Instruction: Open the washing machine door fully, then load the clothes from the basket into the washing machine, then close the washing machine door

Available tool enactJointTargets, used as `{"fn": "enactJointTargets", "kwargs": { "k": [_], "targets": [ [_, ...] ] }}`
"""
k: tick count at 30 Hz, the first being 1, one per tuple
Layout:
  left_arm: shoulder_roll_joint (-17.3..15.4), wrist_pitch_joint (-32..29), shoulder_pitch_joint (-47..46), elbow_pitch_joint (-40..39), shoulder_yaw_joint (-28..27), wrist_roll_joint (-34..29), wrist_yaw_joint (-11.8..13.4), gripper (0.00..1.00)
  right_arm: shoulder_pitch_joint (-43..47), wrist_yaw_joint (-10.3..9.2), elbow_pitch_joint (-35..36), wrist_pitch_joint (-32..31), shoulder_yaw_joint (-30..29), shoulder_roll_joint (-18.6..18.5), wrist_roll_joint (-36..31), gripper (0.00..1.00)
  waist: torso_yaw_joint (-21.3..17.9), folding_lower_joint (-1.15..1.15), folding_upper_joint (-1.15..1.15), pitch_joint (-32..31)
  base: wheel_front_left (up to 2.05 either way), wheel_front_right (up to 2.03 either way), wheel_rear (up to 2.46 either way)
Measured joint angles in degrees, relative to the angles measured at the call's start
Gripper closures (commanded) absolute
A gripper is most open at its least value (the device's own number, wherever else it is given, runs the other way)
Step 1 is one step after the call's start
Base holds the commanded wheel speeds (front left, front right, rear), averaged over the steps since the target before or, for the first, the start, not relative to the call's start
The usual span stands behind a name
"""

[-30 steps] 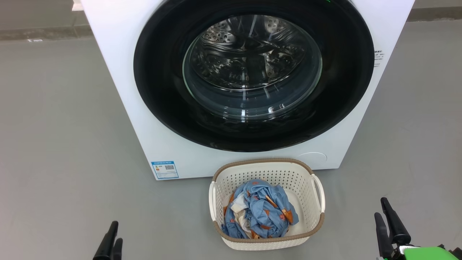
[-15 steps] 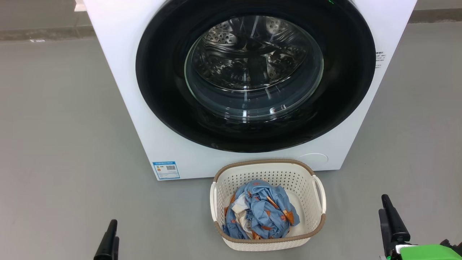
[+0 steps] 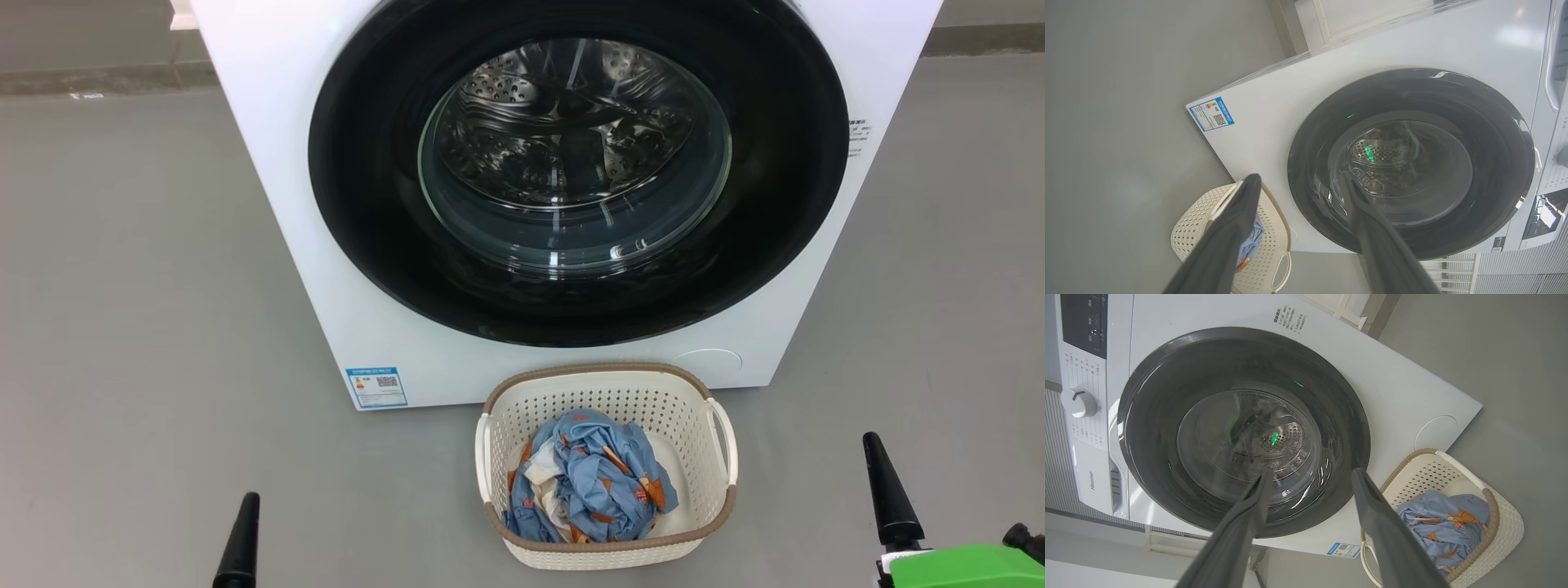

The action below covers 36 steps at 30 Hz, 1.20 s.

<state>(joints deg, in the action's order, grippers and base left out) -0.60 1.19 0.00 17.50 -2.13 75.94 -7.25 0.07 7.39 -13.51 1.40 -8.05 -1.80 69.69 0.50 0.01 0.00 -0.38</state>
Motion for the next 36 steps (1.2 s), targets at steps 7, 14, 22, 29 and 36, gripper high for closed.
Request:
{"fn": "enactJointTargets", "kwargs": {
  "k": [7,14,22,29,36],
  "targets": [
    [-0.2,1.3,0.0,-0.7,-0.3,-5.4,0.0,0.0,0.0,0.0,1.0,1.2,-0.4,0.0,-7.7,0.0,-0.1,0.0,0.0,0.1,0.0,0.0,0.0],
    [-0.3,2.4,0.0,-1.1,-0.3,-11.4,0.0,0.0,0.0,0.0,1.9,2.3,-0.6,0.0,-14.8,0.0,-0.1,0.0,0.0,0.3,0.0,0.0,0.0],
    [-0.3,3.6,0.0,-2.0,-0.5,-20.2,-0.1,0.0,0.0,0.0,3.2,3.4,-0.7,0.0,-22.1,0.0,-0.2,0.0,0.0,0.5,0.0,0.0,0.0],
    [-0.4,4.9,0.1,-3.3,-0.5,-26.5,-0.1,0.0,0.1,0.0,4.2,4.6,-0.9,-0.1,-29.0,0.0,-0.3,0.0,0.0,0.7,0.0,0.0,0.0],
    [-0.5,6.0,0.2,-4.9,-0.4,-33.6,0.0,0.0,0.2,0.0,4.6,5.8,-1.1,-0.1,-36.2,0.0,-0.3,0.0,0.0,0.9,0.0,0.0,0.0]
  ]
}}
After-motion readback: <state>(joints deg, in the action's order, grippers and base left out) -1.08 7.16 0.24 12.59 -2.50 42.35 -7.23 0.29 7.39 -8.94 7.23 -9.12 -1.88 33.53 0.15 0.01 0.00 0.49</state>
